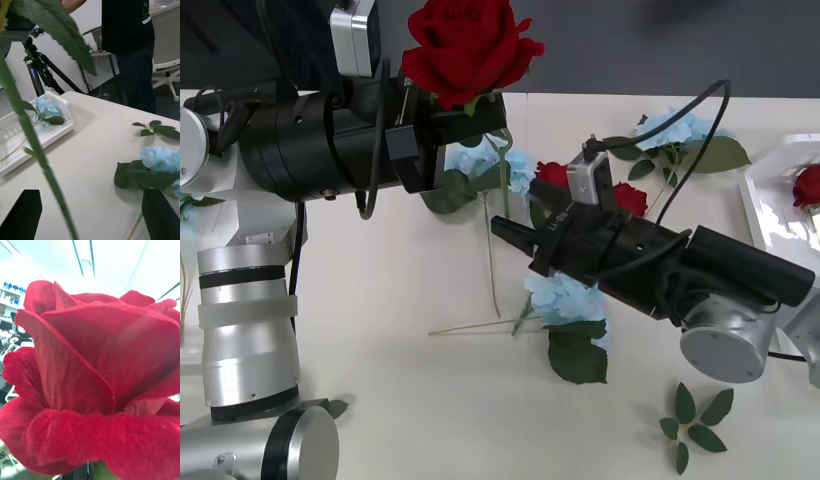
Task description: Put the red flowers into the right box and the blue flowers into the left box
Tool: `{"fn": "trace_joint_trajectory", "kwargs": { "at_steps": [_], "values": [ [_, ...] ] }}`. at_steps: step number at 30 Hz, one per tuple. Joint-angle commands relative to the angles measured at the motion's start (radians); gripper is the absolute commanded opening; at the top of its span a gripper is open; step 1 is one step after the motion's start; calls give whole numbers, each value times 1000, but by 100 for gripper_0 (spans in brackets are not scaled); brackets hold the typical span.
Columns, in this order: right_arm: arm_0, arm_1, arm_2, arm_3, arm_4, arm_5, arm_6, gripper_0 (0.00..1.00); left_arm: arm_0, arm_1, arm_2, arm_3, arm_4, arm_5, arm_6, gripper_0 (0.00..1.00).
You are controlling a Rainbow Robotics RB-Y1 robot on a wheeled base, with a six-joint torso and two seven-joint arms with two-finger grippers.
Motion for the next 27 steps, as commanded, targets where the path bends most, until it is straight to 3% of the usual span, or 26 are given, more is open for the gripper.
{"fn": "trace_joint_trajectory", "kwargs": {
  "at_steps": [1,27],
  "values": [
    [13,-54,-6,-32,-8,-7,-19,79,-23,-2,-16,-17,4,4,46,0],
    [-65,34,-6,-69,-47,8,-51,79,-23,-2,-16,-17,4,4,46,0]
  ]
}}
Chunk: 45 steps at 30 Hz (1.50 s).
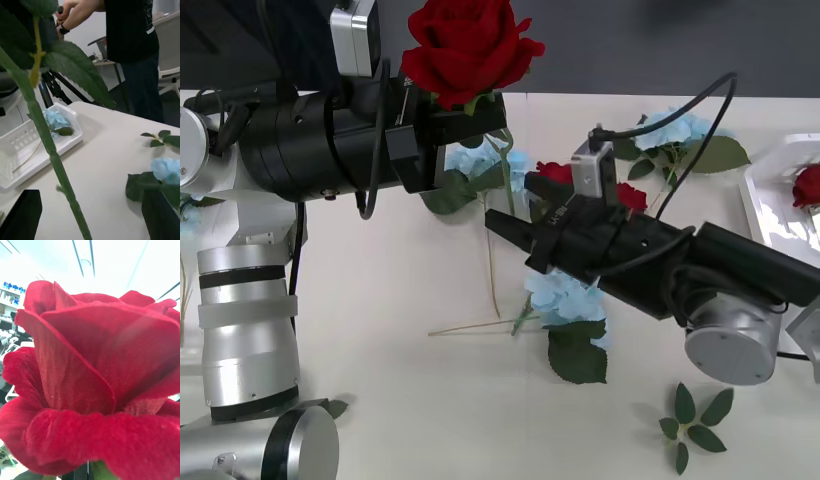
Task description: Put the red flowers into the right box and the blue flowers into the left box
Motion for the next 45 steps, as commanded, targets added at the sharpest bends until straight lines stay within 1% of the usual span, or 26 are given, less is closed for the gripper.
{"fn": "trace_joint_trajectory", "kwargs": {
  "at_steps": [1,6,8,9,10,12,27,28,29,30,31,32,33,41,44,45],
  "values": [
    [-47,35,-6,-15,-13,21,-40,78,-23,-2,-16,-17,4,4,45,0],
    [-50,42,-6,5,-13,23,-40,79,-23,-2,-16,-17,4,4,45,0],
    [-50,40,-5,5,-13,23,-40,62,-23,-2,-16,-17,4,4,45,0],
    [-48,38,-5,5,-14,24,-40,37,-23,-2,-16,-17,4,4,45,0],
    [-50,37,-6,5,-14,24,-40,14,-23,-2,-16,-17,4,4,45,0],
    [-50,37,-6,5,-16,24,-40,0,-23,-2,-16,-17,4,4,45,0],
    [-47,25,-6,6,-21,24,-46,0,-23,-2,-16,-17,4,4,45,0],
    [-45,22,-5,8,-21,23,-46,0,-23,-2,-16,-17,4,4,45,1],
    [-45,22,-5,8,-21,18,-46,0,-23,-2,-16,-17,4,4,45,29],
    [-44,20,-6,8,-21,18,-46,0,-23,-2,-16,-17,4,4,45,41],
    [-42,20,-6,6,-21,16,-46,0,-23,-2,-16,-17,4,4,45,70],
    [-42,19,-6,8,-21,16,-46,0,-23,-2,-16,-17,4,4,45,82],
    [-42,17,-6,8,-21,16,-46,0,-23,-2,-16,-17,4,4,45,99],
    [-31,11,-6,6,-19,6,-46,0,-23,-2,-16,-17,4,4,45,100],
    [-16,-18,-6,-11,-24,-3,-46,0,-23,-2,-16,-17,4,4,45,100],
    [-4,-43,-6,-25,-24,-14,-47,0,-23,-2,-16,-17,4,4,45,100]
  ]
}}
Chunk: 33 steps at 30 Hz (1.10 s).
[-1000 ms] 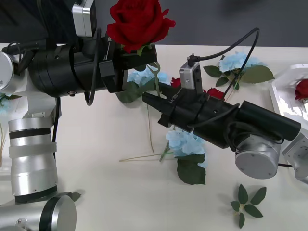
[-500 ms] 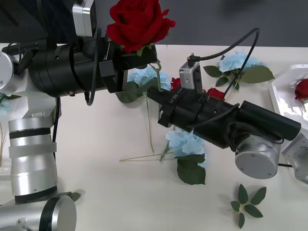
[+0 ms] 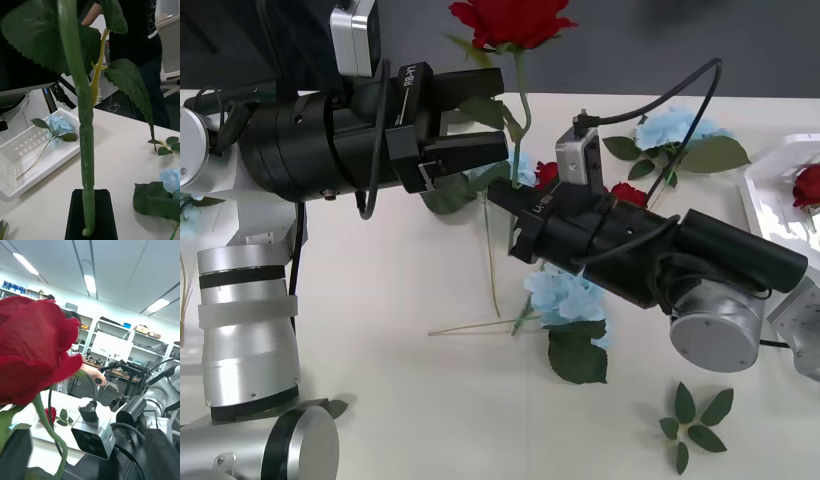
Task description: Put the red flowers into the right box and the blue flowers into the left box
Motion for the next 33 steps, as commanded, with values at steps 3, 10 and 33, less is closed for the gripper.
{"fn": "trace_joint_trajectory", "kwargs": {
  "at_steps": [3,10,33],
  "values": [
    [71,-156,-8,-91,-16,-71,-55,0,-23,-2,-16,-17,4,4,45,100],
    [297,-272,-187,-187,-32,-114,-70,0,-23,-2,-16,-17,4,4,45,100],
    [800,-116,-1280,-230,-282,701,-103,0,20,35,-42,-52,-197,14,111,100]
  ]
}}
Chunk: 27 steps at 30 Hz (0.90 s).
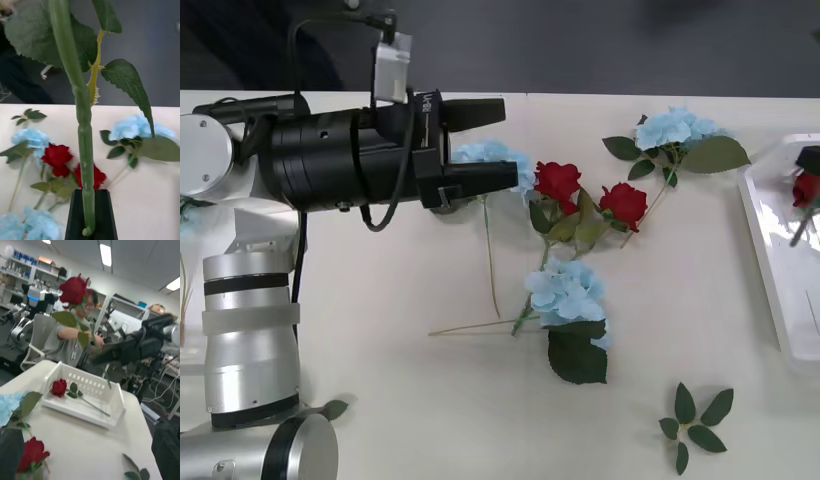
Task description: Put the red flowers into the right box and the blue flowers into the left box
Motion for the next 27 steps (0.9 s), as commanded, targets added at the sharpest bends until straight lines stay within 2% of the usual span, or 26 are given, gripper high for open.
{"fn": "trace_joint_trajectory", "kwargs": {
  "at_steps": [1,6,13,21,27],
  "values": [
    [48,-37,-70,62,-7,41,-39,0,-3,56,-22,-58,-30,10,137,100],
    [55,-106,-128,194,-5,119,-52,0,-1,153,-30,-61,-33,10,274,100],
    [14,-210,-122,415,15,222,-61,0,-1,254,-34,-87,-96,16,446,100],
    [-14,-258,-108,570,58,248,-61,0,-3,274,-60,-136,-294,70,631,100],
    [-67,-281,-28,688,95,220,-55,0,-4,269,-100,-165,-438,55,900,100]
  ]
}}
